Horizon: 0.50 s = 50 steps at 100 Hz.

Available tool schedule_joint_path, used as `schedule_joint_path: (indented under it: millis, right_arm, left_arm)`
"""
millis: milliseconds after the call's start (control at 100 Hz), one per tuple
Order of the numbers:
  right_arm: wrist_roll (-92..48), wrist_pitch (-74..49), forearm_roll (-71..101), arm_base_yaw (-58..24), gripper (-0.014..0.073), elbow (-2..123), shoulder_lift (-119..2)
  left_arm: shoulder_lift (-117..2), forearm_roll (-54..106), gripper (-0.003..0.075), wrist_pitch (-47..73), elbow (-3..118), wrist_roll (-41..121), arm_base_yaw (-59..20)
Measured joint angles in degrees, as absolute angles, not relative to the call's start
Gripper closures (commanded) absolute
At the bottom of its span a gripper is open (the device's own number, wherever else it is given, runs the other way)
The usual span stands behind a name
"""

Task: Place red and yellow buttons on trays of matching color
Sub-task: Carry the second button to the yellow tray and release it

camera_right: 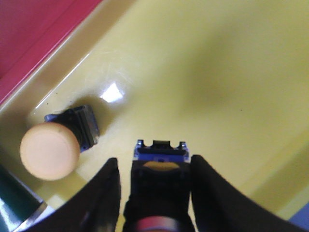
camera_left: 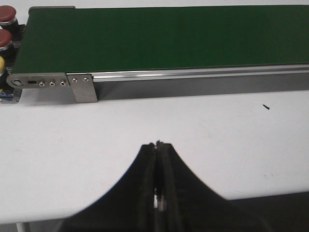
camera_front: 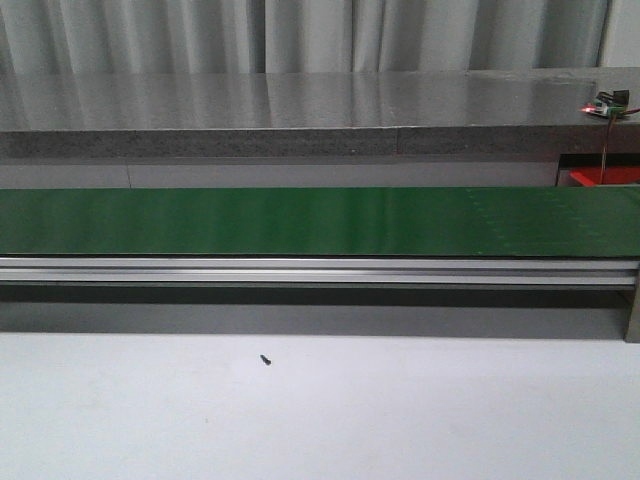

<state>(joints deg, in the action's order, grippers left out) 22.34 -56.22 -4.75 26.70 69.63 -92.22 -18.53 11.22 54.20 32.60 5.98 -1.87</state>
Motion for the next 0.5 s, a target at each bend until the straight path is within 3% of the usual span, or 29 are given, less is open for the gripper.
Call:
schedule_joint_path:
  millis: [500]
  right_arm:
    - [22.1, -53.2, -3.9, 26.7, 0.0504, 79.7, -108.1]
  left_arm:
    - [-18.5, 11.2, 0.0740, 54.2, 32.6, 6.0, -1.9]
